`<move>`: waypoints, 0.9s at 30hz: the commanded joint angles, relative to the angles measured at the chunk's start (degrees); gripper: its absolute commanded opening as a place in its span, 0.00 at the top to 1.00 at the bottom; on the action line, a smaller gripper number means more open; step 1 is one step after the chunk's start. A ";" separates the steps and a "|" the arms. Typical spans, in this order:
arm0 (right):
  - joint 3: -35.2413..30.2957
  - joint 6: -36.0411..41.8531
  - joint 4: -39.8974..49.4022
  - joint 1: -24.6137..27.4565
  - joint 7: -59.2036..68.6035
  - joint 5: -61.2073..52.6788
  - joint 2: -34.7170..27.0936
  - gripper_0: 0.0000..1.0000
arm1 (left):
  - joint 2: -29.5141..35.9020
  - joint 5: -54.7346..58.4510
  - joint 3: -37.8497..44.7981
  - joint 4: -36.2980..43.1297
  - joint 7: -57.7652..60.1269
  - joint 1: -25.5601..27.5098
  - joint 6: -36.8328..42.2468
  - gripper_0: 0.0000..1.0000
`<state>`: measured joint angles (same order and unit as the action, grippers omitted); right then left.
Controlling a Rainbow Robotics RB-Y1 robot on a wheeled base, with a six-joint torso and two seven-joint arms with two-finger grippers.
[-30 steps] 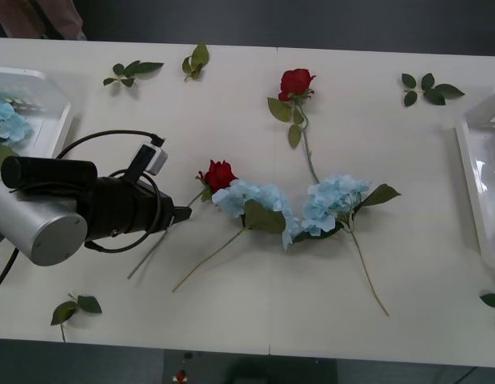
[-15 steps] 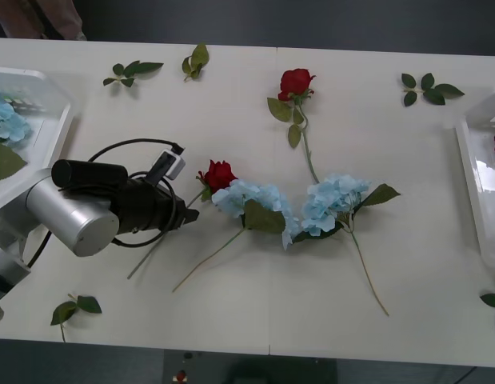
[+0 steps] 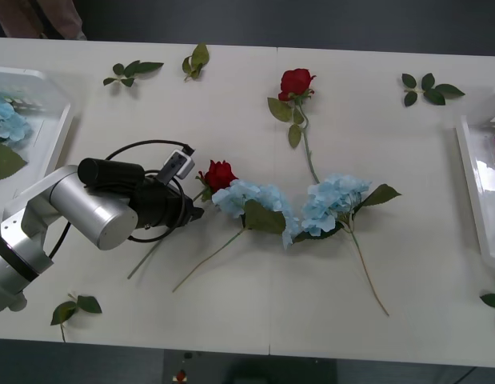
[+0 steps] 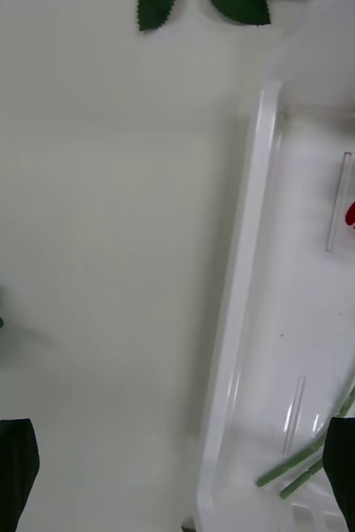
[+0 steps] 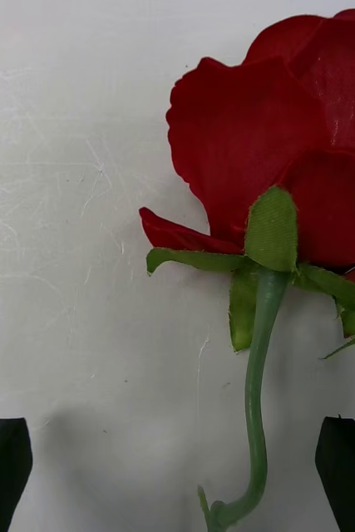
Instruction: Put the red flowers into the right box and the blue flowers into the left box
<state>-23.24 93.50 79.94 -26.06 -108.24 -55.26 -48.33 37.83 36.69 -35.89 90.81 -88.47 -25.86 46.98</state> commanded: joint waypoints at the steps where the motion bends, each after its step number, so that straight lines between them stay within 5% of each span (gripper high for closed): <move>1: 1.10 1.86 6.37 -0.66 -0.31 -1.87 1.57 0.00 | 0.23 -1.89 -0.41 0.86 -1.44 -1.13 -0.75 0.19; 3: 3.03 2.48 9.80 -0.66 -0.04 -2.13 2.62 0.00 | 0.23 -2.59 -0.58 0.86 -1.09 -1.13 -0.75 0.25; 5: 4.87 2.83 12.61 -0.66 0.22 -2.13 4.03 0.00 | 0.23 -2.76 -0.85 0.78 -0.92 -1.13 -0.75 0.46; 7: 5.84 2.83 14.37 -0.66 0.31 -2.05 5.08 0.00 | 0.23 -2.76 -0.93 0.86 -0.74 -1.13 -0.75 0.54; 8: 7.07 2.83 15.86 -0.66 0.57 -2.05 6.67 0.00 | 0.14 -2.85 -1.02 0.86 -0.48 -1.13 -0.75 0.77; 11: 8.74 2.83 18.06 -0.39 0.83 -1.78 9.04 0.00 | 0.23 -2.85 -1.02 0.86 0.05 -1.04 -0.75 1.00; 27: 11.20 2.83 29.75 4.35 2.77 -1.17 15.02 0.00 | 1.02 -2.33 -1.02 1.48 2.77 -1.13 -3.03 1.00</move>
<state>-12.09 96.23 106.71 -21.86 -107.39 -56.28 -33.02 37.83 34.26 -36.04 90.80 -88.38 -25.85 45.49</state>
